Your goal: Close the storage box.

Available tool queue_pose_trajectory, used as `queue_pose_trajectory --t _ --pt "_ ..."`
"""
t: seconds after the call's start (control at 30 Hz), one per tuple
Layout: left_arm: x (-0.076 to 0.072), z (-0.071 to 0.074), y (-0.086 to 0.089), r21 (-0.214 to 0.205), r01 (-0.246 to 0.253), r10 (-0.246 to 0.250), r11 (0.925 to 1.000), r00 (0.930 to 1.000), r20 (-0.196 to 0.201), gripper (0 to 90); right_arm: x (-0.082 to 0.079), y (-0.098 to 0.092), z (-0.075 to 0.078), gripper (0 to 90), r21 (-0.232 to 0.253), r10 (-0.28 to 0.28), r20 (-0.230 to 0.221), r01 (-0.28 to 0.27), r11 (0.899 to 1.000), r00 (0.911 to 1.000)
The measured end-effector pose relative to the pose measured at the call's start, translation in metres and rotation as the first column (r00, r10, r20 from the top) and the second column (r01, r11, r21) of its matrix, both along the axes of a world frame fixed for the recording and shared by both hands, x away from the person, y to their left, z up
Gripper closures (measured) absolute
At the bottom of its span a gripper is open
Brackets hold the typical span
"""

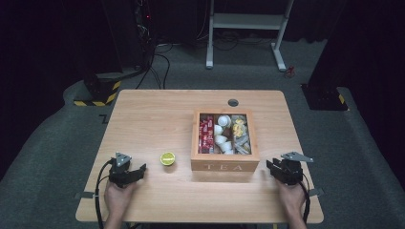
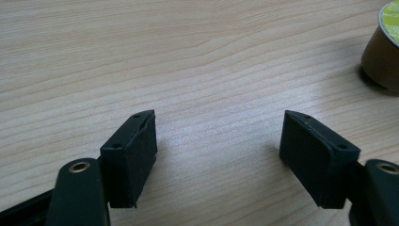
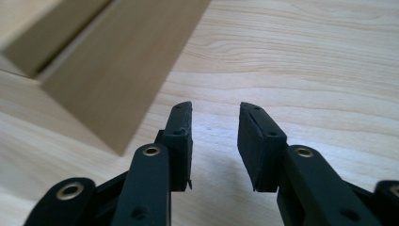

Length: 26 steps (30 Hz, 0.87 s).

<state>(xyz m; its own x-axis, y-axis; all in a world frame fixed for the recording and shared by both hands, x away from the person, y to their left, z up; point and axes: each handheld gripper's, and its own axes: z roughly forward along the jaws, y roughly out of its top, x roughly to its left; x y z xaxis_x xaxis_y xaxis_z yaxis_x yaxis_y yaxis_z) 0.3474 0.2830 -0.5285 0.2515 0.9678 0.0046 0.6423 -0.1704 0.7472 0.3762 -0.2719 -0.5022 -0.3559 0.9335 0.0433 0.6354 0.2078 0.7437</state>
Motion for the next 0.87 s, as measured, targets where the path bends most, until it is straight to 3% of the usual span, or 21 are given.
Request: queue_pose_trajectory --t 0.13,0.37,0.47,0.5,0.57,0.87 --pt "0.000 0.000 0.000 -0.001 -0.001 0.001 1.0000 1.0000 0.000 28.0 0.005 0.004 -0.007 60.6 -0.069 -0.011 -0.013 0.011 0.998 0.9998" --pt "0.000 0.000 0.000 -0.002 0.004 -0.004 1.0000 1.0000 -0.002 26.9 0.010 0.005 -0.011 53.7 -0.060 -0.030 -0.005 0.030 0.998 0.9995" --pt "0.000 0.000 0.000 -0.003 0.004 -0.004 1.0000 1.0000 -0.003 26.5 0.013 0.008 -0.017 47.4 -0.088 -0.036 -0.005 0.035 0.995 0.9993" --pt "0.000 0.000 0.000 -0.003 0.005 -0.005 1.0000 1.0000 -0.003 26.4 0.012 0.008 -0.020 45.9 -0.071 -0.037 0.015 0.038 0.997 0.9992" --pt "0.000 0.000 -0.001 -0.003 0.004 -0.004 1.0000 1.0000 -0.004 26.1 0.013 0.007 -0.020 42.5 -0.058 -0.047 0.005 0.047 0.997 0.9989" --pt "0.000 0.000 -0.001 -0.003 0.010 -0.010 0.9999 1.0000 -0.002 24.6 0.013 0.007 -0.020 38.7 -0.060 -0.056 0.003 0.056 0.997 0.9984"
